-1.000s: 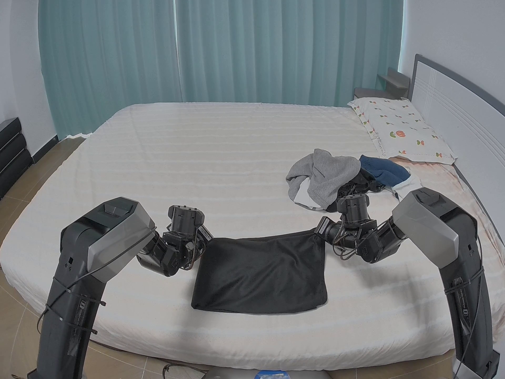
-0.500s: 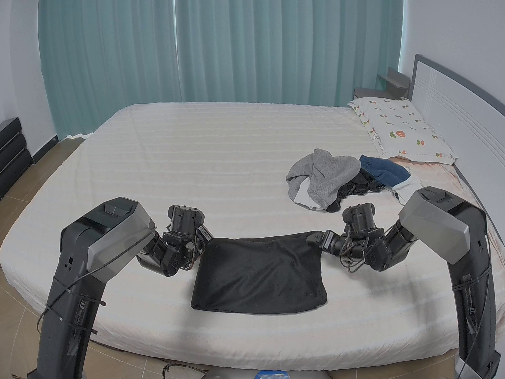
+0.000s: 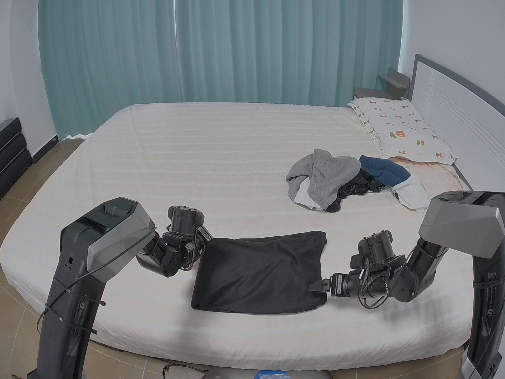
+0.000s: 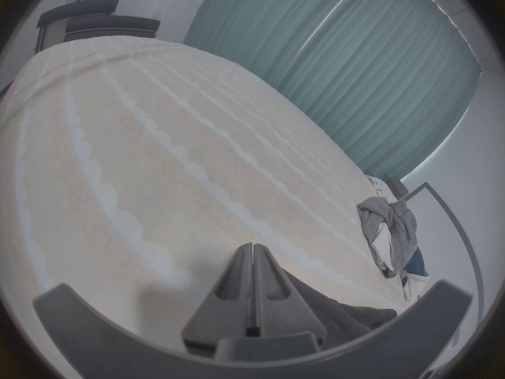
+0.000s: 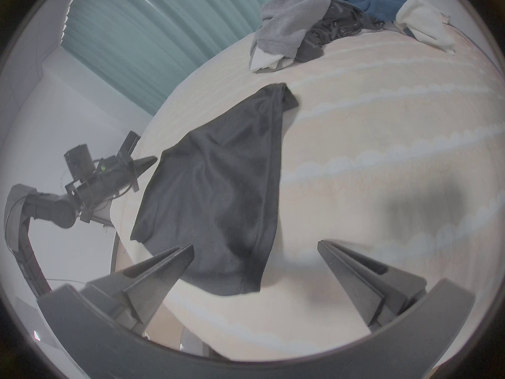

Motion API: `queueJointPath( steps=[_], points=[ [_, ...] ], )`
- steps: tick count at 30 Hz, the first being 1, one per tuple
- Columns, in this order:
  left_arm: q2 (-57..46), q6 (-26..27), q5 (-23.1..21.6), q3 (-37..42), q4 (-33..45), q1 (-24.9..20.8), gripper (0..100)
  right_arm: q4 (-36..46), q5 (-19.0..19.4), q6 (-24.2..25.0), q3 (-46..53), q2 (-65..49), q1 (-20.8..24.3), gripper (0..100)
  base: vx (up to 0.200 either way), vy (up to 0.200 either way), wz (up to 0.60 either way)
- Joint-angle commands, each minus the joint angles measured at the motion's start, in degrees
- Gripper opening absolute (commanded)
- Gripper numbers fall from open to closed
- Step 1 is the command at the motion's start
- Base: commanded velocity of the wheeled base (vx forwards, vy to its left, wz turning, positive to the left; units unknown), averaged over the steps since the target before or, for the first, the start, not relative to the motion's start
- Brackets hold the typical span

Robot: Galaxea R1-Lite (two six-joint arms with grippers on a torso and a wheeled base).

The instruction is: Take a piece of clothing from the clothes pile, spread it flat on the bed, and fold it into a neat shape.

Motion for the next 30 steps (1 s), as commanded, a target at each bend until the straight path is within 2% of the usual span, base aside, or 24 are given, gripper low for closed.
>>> queueJointPath(
  steps=[1, 5, 15, 16, 30],
  points=[
    [-0.1, -0.03, 0.01, 0.37, -0.14, 0.0, 0, -0.25, 0.16, -0.23, 2.39, -2.29, 1.87, 100, 0.0, 0.0, 0.0],
    [-0.1, -0.03, 0.01, 0.37, -0.14, 0.0, 0, 0.36, -0.02, -0.23, 1.42, -1.58, 3.62, 100, 0.0, 0.0, 0.0],
    [-0.1, -0.03, 0.01, 0.37, -0.14, 0.0, 0, 0.63, -0.19, -0.15, 0.54, -0.09, 4.41, 100, 0.0, 0.0, 0.0],
    [-0.1, -0.03, 0.01, 0.37, -0.14, 0.0, 0, 0.72, -0.19, -0.15, 0.54, -0.09, 4.41, 0, 0.0, 0.0, 0.0],
    [-0.1, -0.03, 0.01, 0.37, -0.14, 0.0, 0, 2.56, -0.45, -0.41, 4.05, -3.34, 4.5, 0, 0.0, 0.0, 0.0]
  ],
)
